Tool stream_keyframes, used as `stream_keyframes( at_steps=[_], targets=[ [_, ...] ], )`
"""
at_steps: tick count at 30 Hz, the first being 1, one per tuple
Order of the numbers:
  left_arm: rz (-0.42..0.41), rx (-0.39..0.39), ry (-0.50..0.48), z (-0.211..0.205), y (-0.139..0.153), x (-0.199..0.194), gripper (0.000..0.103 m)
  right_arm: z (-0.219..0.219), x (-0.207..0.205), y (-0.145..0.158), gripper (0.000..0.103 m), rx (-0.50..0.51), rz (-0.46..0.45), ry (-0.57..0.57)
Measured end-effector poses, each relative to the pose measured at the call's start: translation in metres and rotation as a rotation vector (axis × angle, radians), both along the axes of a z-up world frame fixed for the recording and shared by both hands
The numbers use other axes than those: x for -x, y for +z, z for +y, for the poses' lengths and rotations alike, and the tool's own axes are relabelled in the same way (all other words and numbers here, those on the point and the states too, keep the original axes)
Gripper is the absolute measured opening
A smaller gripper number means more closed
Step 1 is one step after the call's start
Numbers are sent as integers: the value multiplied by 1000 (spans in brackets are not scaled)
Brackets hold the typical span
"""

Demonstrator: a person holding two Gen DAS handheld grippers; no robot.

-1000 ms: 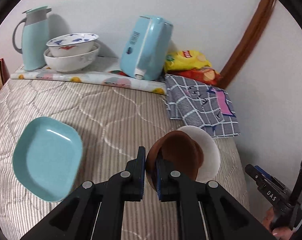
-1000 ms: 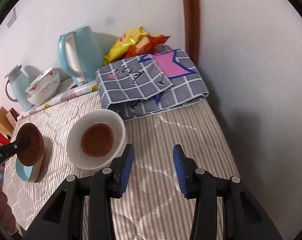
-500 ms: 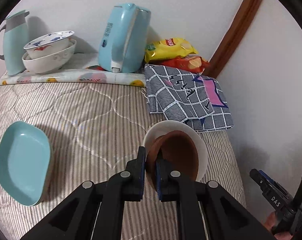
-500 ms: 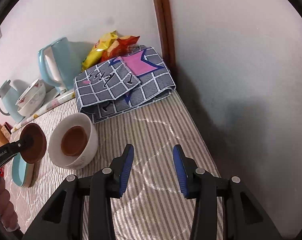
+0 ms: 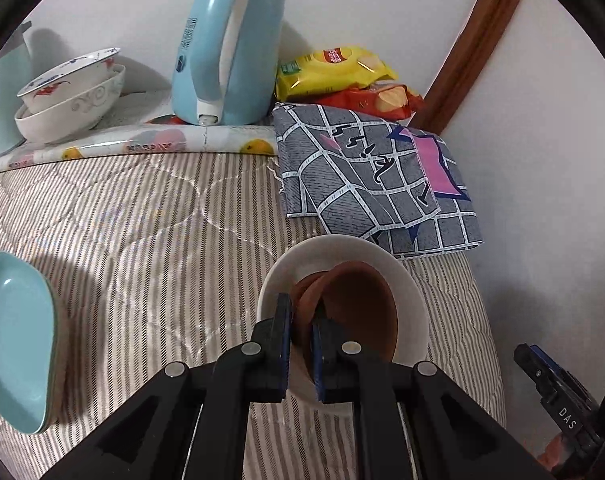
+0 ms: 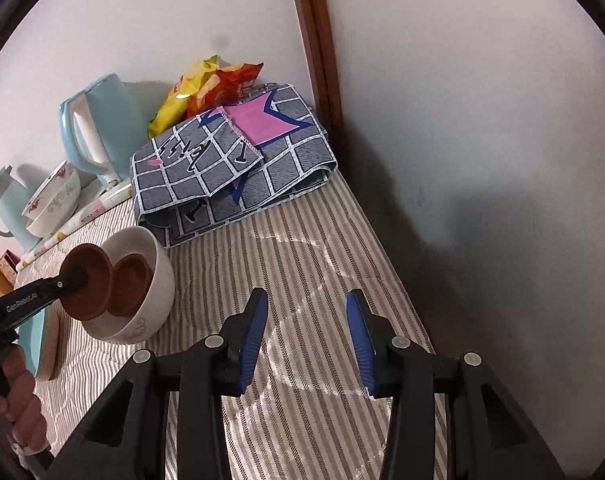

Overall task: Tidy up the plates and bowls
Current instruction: 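Lower the brown clay bowl into the white bowl and open the left tool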

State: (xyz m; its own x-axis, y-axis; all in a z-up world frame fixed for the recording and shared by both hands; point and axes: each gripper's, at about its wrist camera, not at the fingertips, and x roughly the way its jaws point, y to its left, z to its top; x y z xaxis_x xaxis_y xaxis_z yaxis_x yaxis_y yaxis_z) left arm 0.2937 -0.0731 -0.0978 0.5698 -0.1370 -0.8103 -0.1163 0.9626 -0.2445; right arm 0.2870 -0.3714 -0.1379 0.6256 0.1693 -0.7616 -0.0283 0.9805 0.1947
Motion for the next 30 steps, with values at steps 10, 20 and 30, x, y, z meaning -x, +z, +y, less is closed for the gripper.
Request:
stream_keyframes(
  at_steps=[10,20,30],
  targets=[
    [27,-13,-13,-7,-12,-13,9,-1,-2,-3,41,-3,-1,1],
    [42,-1,-19,-11,-22,-18,9,1,-2,-8,41,6,11,2],
    [41,13,-39,-14,-24,-18,10,8,-3,-8,41,10,15,18]
  ],
)
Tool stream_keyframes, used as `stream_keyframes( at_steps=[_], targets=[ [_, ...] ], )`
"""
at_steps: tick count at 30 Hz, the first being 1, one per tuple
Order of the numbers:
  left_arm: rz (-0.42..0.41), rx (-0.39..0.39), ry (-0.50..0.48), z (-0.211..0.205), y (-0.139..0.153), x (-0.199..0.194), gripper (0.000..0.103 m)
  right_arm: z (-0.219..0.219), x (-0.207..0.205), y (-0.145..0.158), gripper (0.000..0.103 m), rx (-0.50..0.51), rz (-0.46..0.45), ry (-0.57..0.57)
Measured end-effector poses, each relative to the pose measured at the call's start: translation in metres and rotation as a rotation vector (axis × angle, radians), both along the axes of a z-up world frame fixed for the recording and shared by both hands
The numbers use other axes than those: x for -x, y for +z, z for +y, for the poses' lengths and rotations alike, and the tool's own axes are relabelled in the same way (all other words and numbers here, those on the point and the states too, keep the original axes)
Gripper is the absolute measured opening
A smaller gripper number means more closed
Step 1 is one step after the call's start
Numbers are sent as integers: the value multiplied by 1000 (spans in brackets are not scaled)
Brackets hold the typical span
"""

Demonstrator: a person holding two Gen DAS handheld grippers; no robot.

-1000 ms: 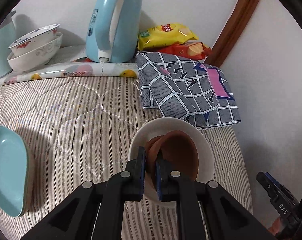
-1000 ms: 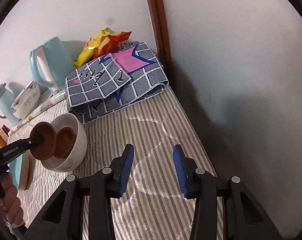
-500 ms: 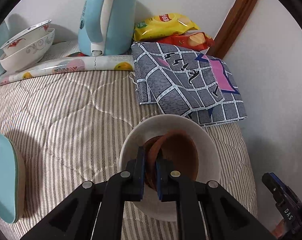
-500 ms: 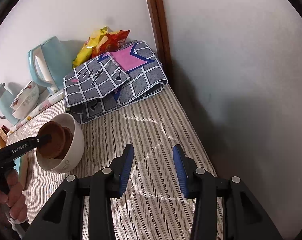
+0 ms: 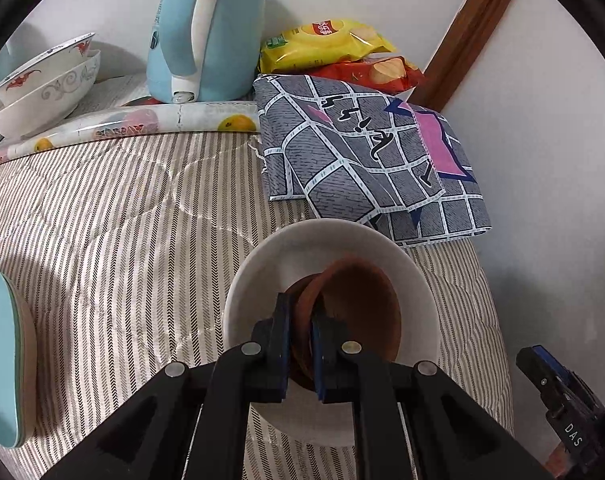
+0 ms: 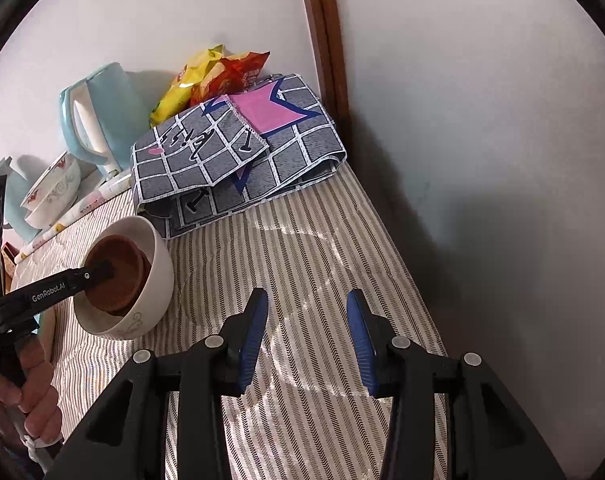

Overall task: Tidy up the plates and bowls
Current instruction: 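Lower the brown clay bowl into the white bowl and open the left tool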

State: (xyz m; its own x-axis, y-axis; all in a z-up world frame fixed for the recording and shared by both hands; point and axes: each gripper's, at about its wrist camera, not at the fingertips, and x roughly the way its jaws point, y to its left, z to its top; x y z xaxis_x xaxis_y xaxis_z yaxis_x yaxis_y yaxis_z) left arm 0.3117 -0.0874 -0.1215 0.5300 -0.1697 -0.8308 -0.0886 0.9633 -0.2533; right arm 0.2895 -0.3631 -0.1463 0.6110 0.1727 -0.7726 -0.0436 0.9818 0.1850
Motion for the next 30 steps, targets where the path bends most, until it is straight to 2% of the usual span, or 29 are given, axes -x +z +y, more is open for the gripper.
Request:
stream_keyframes(
  at_steps=[13,15,30],
  targets=[
    [5,8,-28,0,1,3,14,14,3,1,41,4,4,25],
    [3,-4,-24,1,3,4,20,15,4,1,41,6,1,27],
    [-45,-9,-16,10,25,20,21,26,11,13,41,3,-20,54]
  ],
)
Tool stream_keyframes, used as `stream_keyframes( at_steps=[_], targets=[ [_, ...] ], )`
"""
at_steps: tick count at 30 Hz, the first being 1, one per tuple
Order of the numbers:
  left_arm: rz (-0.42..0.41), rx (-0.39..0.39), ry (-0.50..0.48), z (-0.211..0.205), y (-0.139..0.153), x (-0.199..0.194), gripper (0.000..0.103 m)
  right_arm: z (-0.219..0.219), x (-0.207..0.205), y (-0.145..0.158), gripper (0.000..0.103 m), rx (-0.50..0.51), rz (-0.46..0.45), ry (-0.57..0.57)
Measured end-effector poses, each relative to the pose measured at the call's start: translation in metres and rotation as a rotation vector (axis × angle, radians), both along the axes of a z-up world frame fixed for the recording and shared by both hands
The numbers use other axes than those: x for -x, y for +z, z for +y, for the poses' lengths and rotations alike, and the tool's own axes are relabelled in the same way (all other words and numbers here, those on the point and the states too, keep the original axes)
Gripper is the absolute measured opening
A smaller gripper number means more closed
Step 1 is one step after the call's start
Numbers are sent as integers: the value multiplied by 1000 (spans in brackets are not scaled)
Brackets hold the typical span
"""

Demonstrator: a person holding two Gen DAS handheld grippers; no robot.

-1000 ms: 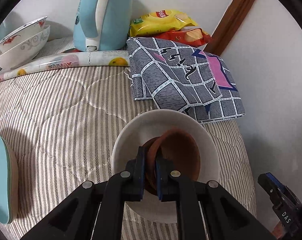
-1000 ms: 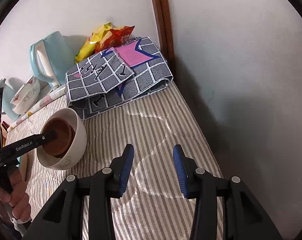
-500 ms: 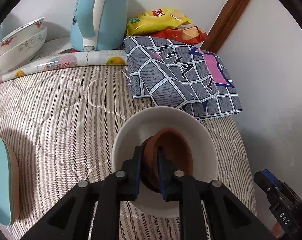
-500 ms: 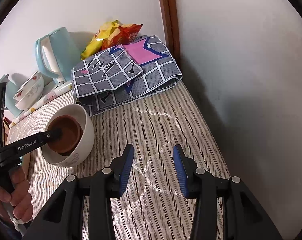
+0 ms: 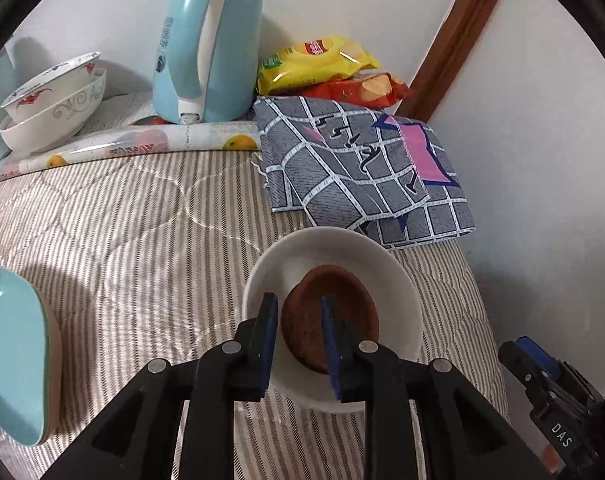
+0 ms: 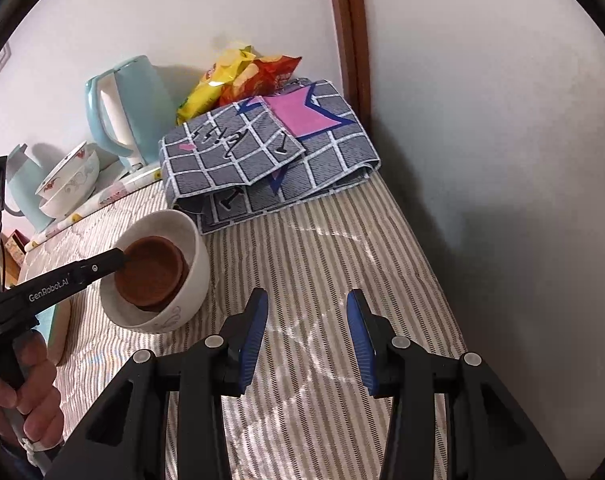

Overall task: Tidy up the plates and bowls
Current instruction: 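Lower the brown clay bowl into the white bowl and open the left tool, then grasp the white bowl rim with both tools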

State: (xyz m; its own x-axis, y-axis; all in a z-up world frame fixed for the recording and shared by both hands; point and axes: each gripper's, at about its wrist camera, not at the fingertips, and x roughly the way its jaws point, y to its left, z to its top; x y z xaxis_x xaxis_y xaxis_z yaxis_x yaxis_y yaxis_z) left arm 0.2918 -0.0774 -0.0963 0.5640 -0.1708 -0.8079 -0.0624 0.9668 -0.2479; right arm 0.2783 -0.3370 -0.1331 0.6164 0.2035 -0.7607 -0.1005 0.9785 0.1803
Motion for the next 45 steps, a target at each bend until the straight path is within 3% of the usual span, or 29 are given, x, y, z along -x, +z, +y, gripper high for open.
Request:
stream_keyframes(
  at_steps=[19,22,32,45],
  targets=[
    [-22,23,97,42,13,23,35,43,-7,23,41,38,-67,88],
    [-17,19,116,47,10,23,35,50,-12,23,47,23,-49,101],
    [21,43,78,48,-3,10,35,82,-36,5,47,33,22,163],
    [88,33,29,37,-21,-12,35,97,-62,-22,32,76,114,187]
  ],
)
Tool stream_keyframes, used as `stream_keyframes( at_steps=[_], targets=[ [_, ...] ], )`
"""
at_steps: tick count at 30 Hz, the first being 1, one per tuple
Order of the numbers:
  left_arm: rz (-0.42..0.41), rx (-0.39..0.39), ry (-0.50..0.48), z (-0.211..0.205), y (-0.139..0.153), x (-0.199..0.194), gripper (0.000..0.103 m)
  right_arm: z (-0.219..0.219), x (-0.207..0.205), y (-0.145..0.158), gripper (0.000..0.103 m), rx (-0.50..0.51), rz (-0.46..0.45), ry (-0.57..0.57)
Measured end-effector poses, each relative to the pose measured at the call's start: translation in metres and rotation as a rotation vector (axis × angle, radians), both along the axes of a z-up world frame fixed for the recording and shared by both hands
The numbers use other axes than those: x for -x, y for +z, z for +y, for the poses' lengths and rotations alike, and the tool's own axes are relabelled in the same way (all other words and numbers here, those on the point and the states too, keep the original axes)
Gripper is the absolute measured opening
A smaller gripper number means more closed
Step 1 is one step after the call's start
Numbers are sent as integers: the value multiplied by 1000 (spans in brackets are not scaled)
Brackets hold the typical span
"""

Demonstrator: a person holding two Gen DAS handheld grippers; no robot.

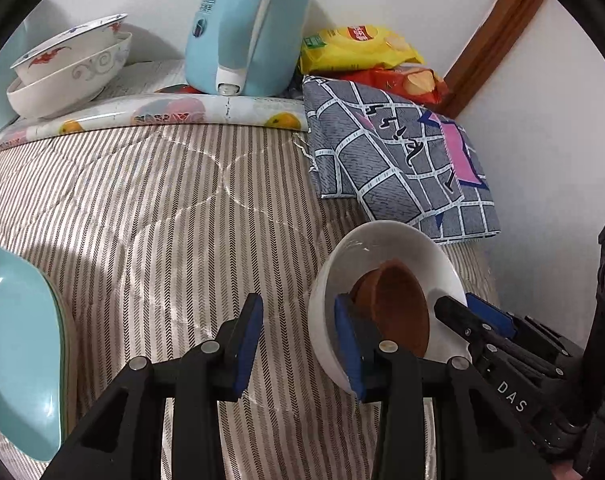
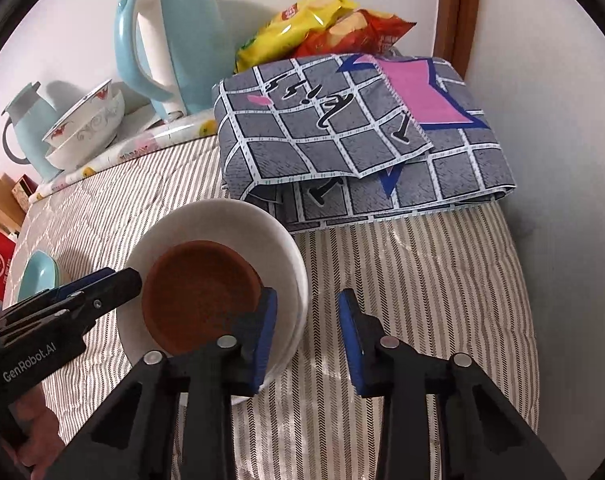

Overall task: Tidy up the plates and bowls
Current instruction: 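Grasp the white bowl rim with both tools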

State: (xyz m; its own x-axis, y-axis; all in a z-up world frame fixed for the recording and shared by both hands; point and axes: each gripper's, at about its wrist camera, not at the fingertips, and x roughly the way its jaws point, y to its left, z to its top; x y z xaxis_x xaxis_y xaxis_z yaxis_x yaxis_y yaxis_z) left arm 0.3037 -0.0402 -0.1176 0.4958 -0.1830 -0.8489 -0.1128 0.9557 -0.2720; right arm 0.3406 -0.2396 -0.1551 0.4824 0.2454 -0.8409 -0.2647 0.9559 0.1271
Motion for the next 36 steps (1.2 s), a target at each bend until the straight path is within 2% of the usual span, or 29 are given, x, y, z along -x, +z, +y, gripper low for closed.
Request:
stream_keyframes(
  at_steps=[5,13,17,21,28,32,36],
  targets=[
    [30,-27,-14,-3,-8,-5,36,2,-5,-8,26,20,49,1],
    [63,-26,-35,-9,-17,-12,36,5,-9,-16,26,50,83,2],
    [65,-15,-38,-8,-19,-14,36,4,-10,-18,29,56,93,-8],
    [68,-48,-47,-10,-20,-16,36,6,-10,-19,33,70,83,-8],
    [86,-63,-47,-11,-24,-21,36,4,-14,-21,34,53,81,-5],
    [98,-54,-50,-9,-27,-23,38,1,-13,-21,41,56,65,-15],
    [91,-49,-49,-9,-27,-23,38,-3,-16,-22,45,38,87,-25]
  ],
)
